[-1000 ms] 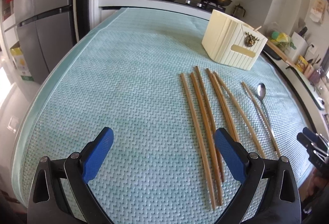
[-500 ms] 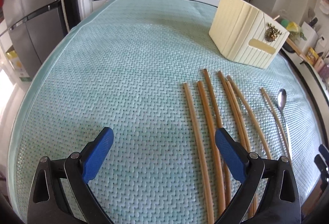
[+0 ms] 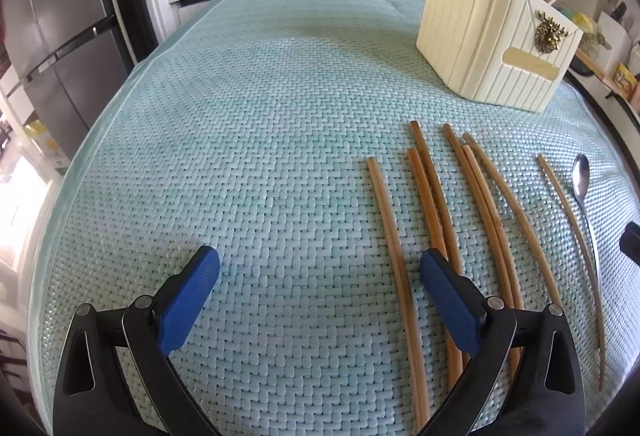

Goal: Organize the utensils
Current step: 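Grasp the small metal spoon with the right gripper while the left grasps a chopstick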

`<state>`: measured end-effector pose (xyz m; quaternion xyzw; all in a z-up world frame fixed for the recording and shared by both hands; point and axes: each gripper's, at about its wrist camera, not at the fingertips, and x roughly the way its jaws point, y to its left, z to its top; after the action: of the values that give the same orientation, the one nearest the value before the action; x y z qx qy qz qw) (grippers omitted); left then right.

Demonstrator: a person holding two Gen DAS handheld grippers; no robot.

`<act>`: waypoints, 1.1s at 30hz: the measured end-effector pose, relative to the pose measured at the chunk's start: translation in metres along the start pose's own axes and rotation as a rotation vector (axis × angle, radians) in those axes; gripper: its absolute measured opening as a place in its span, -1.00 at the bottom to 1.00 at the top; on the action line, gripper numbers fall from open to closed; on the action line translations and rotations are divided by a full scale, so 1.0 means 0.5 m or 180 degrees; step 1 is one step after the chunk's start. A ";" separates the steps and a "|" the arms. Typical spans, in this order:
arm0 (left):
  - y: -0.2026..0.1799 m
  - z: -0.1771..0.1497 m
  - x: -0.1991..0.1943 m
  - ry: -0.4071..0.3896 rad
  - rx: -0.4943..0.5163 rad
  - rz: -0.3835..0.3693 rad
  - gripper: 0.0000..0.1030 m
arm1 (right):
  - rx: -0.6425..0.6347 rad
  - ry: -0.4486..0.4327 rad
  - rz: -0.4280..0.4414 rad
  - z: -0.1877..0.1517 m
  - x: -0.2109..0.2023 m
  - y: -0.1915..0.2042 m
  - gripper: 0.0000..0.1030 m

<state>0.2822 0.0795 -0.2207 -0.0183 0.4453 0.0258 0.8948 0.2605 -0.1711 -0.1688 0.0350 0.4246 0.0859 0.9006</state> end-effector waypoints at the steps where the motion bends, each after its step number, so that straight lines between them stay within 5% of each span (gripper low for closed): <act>1: 0.001 -0.001 -0.001 -0.0002 -0.0004 0.0002 0.95 | 0.0021 0.0020 0.0000 0.014 0.016 0.004 0.12; 10: -0.001 0.000 0.001 0.0008 -0.0015 0.0039 0.97 | -0.0025 0.0334 -0.0187 0.094 0.127 0.056 0.10; 16: -0.004 -0.002 0.001 0.0018 -0.0009 0.0046 0.99 | -0.0260 0.0244 -0.0498 0.099 0.144 0.095 -0.31; 29: -0.008 0.037 0.023 0.0105 0.0231 -0.0150 0.98 | -0.0202 -0.0010 -0.0027 0.144 0.135 0.010 -0.31; 33: -0.020 0.055 0.028 0.0176 0.0276 -0.0176 0.77 | -0.0192 -0.0189 0.0055 0.160 0.130 -0.019 -0.31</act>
<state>0.3130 0.0716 -0.2152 0.0075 0.4699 -0.0187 0.8825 0.3639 -0.1674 -0.1686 0.0139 0.3947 0.1054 0.9127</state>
